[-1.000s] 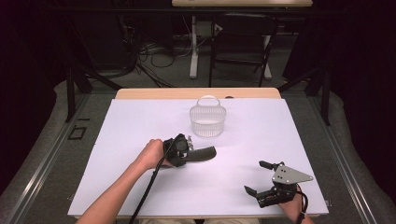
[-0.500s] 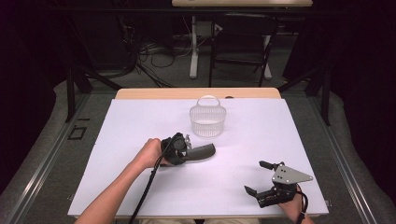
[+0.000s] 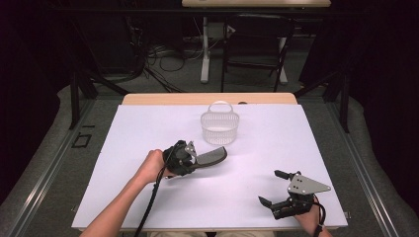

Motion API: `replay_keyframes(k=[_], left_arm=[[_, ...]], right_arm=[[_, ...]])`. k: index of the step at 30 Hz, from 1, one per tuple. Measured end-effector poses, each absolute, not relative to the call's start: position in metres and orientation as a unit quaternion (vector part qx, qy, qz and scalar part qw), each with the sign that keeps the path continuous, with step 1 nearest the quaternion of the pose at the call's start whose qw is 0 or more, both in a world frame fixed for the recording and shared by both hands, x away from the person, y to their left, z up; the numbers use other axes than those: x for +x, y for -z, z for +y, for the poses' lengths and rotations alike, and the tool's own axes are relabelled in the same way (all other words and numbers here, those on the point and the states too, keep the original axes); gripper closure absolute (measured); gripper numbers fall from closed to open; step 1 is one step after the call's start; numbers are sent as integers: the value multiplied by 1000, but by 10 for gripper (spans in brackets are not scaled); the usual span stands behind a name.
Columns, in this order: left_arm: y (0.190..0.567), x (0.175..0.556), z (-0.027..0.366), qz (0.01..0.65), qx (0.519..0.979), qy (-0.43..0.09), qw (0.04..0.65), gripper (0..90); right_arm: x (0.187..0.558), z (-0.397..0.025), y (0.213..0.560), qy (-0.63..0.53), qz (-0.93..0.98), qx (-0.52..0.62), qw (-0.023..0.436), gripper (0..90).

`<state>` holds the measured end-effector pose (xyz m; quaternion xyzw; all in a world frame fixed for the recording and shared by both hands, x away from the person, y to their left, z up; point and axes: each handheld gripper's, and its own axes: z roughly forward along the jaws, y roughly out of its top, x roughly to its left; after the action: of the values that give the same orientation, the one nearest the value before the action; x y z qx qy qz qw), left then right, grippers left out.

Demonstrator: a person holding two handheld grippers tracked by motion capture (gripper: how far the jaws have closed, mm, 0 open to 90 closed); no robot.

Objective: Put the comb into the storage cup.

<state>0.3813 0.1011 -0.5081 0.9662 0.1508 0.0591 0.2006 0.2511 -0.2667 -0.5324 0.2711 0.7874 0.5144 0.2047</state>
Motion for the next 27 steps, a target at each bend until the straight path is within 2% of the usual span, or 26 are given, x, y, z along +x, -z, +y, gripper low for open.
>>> replay_keyframes(k=[27], left_arm=[[498,368,127,234,920,-75,306,719]], right_arm=[[251,-266,533,-511,789,271,206,0]])
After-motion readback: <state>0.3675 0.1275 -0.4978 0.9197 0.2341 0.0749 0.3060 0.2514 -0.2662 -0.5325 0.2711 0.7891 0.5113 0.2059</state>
